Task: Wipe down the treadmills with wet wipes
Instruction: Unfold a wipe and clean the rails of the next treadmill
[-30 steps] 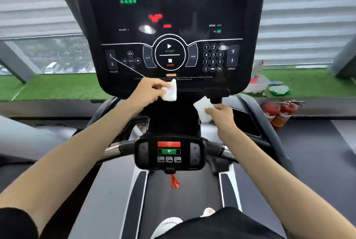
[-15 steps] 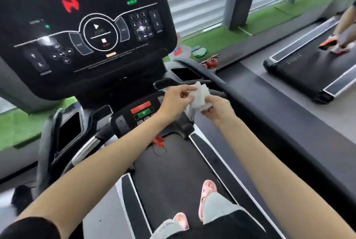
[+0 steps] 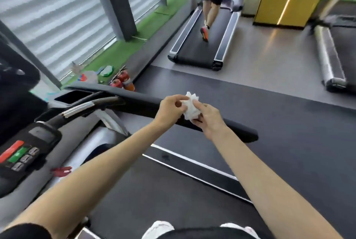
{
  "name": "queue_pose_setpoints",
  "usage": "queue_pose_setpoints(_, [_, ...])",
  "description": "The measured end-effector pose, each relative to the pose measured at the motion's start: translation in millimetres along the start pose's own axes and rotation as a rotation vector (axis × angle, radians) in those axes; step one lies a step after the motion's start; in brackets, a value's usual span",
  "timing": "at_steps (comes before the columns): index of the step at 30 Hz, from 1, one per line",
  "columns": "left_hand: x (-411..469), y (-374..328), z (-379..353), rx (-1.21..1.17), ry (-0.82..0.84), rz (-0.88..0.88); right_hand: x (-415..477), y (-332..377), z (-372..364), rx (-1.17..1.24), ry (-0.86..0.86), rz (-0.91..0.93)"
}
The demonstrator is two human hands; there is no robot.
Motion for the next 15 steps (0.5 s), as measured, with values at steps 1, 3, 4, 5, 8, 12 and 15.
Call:
queue_pose_setpoints(1, [5.1,-15.2,-26.1,-0.012,0.04,-0.017,-6.1,10.5,28.3,-0.01,-0.01,0.023])
queue_pose_setpoints(3, [15.1,-43.8,-82.7,-0.052,0.112,-0.04,-18.0,33.6,88.4,-0.035,-0.045,0.045])
queue_pose_setpoints(4, [19.6,-56.7,-111.4,-0.067,0.142,-0.05,-23.1,45.1,118.7,-0.042,-0.081,0.049])
queue_pose_setpoints(5, [24.8,-70.2,-139.4,-0.077,0.176,-0.069,-27.0,56.9,148.0,-0.043,-0.123,0.058])
queue_pose_setpoints(8, [37.0,-103.2,-218.2,-0.126,0.259,-0.111,-32.6,86.3,229.8,-0.048,-0.256,0.079])
queue_pose_setpoints(12, [47.3,-133.7,-287.2,-0.157,0.244,-0.084,-39.0,110.9,306.1,-0.042,-0.367,0.062])
queue_pose_setpoints(15, [67.1,-143.4,-315.4,-0.092,0.265,-0.048,-36.6,122.3,340.3,-0.024,-0.372,0.028])
Point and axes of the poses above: each hand's wrist, its own x-axis towards the middle knuckle, its own z-axis out of the back of the hand, y = z × x, the point moved 1 cm from there along x, towards the middle knuckle, and after that the axes turned 9 degrees about -z, right-handed, at the moved point
